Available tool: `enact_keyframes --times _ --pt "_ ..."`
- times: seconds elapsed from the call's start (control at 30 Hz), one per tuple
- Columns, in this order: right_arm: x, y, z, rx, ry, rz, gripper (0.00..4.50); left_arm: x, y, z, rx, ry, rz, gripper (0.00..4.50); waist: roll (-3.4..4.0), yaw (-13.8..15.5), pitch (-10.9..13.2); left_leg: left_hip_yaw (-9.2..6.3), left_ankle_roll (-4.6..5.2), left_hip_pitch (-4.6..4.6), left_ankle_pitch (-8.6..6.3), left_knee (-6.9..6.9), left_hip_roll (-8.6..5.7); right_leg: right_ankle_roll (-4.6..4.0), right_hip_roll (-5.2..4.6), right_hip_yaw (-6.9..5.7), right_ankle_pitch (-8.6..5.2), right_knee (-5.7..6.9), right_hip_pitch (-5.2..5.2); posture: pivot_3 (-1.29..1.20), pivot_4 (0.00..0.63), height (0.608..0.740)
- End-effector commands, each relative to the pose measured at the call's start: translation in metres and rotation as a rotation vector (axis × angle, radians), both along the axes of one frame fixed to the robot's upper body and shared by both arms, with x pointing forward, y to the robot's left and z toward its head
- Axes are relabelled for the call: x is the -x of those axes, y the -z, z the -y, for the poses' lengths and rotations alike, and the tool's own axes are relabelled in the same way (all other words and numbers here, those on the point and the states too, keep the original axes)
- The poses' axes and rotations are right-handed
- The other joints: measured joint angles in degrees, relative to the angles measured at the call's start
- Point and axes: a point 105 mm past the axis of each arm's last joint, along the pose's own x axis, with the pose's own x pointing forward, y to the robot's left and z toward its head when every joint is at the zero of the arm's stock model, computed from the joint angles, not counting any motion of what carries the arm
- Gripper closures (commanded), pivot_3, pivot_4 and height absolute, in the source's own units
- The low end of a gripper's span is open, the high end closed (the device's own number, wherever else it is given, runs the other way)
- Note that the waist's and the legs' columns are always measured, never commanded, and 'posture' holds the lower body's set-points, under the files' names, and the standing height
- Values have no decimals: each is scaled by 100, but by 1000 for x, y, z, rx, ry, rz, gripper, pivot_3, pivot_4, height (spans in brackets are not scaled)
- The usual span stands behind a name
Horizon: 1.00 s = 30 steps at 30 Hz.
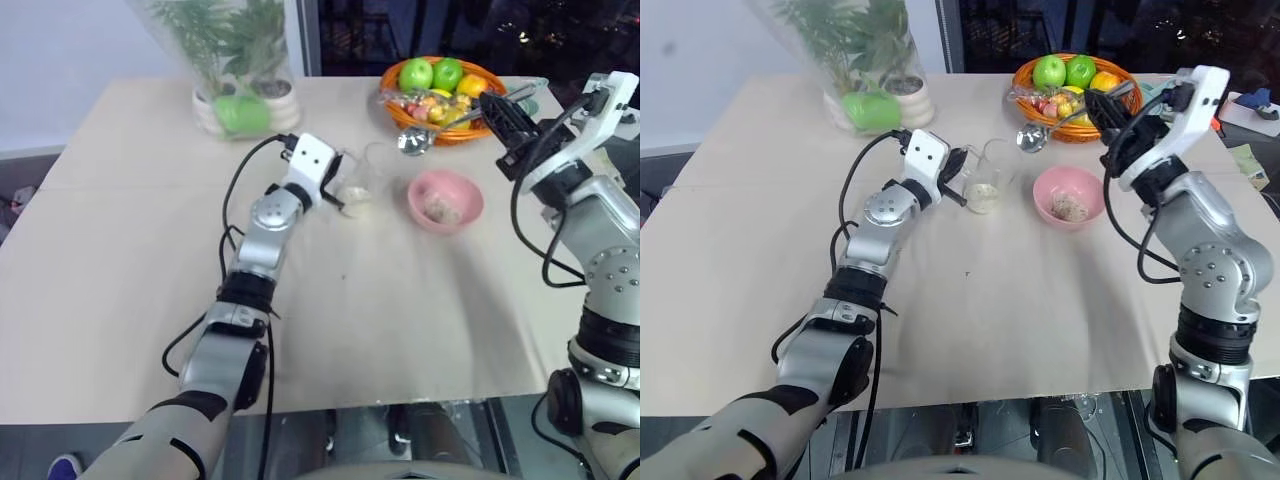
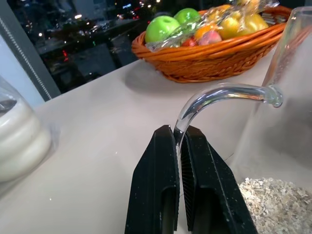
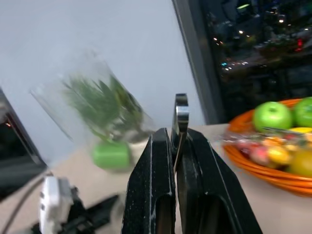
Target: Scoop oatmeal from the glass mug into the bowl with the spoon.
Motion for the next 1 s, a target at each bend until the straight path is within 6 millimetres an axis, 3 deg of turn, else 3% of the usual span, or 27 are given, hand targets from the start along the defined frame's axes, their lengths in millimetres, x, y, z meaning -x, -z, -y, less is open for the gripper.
enact_keyframes --times 0.03,0.3,0.4,0.53,0.63,0.73,0.83,1.0 --pt "3 -8 -16 26 -47 39 4500 11 -26 9 41 49 101 4476 0 6 0 -1 0 -1 0 0 0 0 0 -1 0 0 0 0 150 740" --pt "-8 23 -47 218 -118 -22 4500 21 -28 8 149 63 109 4476 1 1 0 0 0 0 0 0 0 0 0 0 0 0 0 0 150 740" --pt "-9 36 -59 257 -155 -38 3562 27 -24 0 256 60 85 4500 1 -6 0 0 0 -1 0 1 0 0 -1 0 0 0 0 0 150 740" --pt "-5 42 -61 288 -184 -26 1605 29 -16 -16 380 15 49 4500 1 -5 0 -3 0 -1 0 1 1 0 -1 -1 0 0 0 0 150 740" --pt "10 45 -53 307 -228 -5 193 28 -7 -38 476 -44 32 4500 0 12 -1 -6 0 -2 0 3 0 0 -1 -3 0 0 1 0 150 740" --pt "34 56 -46 360 -277 26 74 33 -2 -55 490 -52 59 4500 0 21 -1 -6 0 -3 0 3 0 0 -2 -3 0 -5 2 0 150 740" --pt "63 63 -35 370 -270 163 74 38 2 -76 497 -88 82 4500 -2 13 -2 -12 0 -4 0 -3 -1 0 -1 -10 0 -13 3 0 150 740" --pt "91 88 -19 429 -246 194 74 42 14 -107 515 -161 82 4500 -3 -6 -3 -9 0 9 0 4 -1 1 0 -5 0 -10 17 0 150 740"
